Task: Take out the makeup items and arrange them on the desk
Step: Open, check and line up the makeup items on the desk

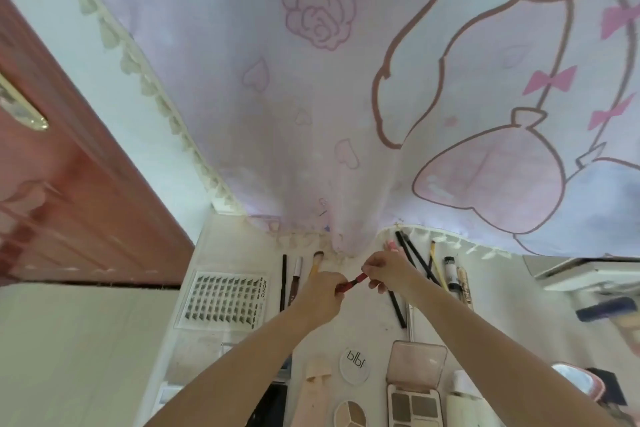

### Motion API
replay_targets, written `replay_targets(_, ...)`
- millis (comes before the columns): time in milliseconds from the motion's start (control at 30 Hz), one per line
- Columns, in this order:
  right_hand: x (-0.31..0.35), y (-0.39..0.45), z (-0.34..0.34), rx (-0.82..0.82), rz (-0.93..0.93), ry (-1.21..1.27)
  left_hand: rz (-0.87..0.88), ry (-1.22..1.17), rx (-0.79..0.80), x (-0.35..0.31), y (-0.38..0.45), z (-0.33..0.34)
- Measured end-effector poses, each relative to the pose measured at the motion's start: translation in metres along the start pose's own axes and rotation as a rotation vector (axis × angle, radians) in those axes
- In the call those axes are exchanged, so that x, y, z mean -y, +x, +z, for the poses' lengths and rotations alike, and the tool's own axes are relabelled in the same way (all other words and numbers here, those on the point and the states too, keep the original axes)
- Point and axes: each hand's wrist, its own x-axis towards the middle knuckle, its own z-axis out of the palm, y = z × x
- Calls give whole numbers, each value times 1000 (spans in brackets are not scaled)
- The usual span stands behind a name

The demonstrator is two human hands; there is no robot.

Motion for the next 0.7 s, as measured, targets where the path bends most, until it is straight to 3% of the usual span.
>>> replay_targets(133,-5,11,8,56,30,-4,-71,-17,15,8,0,3)
replay_targets(367,-6,40,18,-16,14,-84,-260,62,-4,11,16,13)
replay_targets(700,-3,68,41,37,16,-283,-378,212,36,16,27,24)
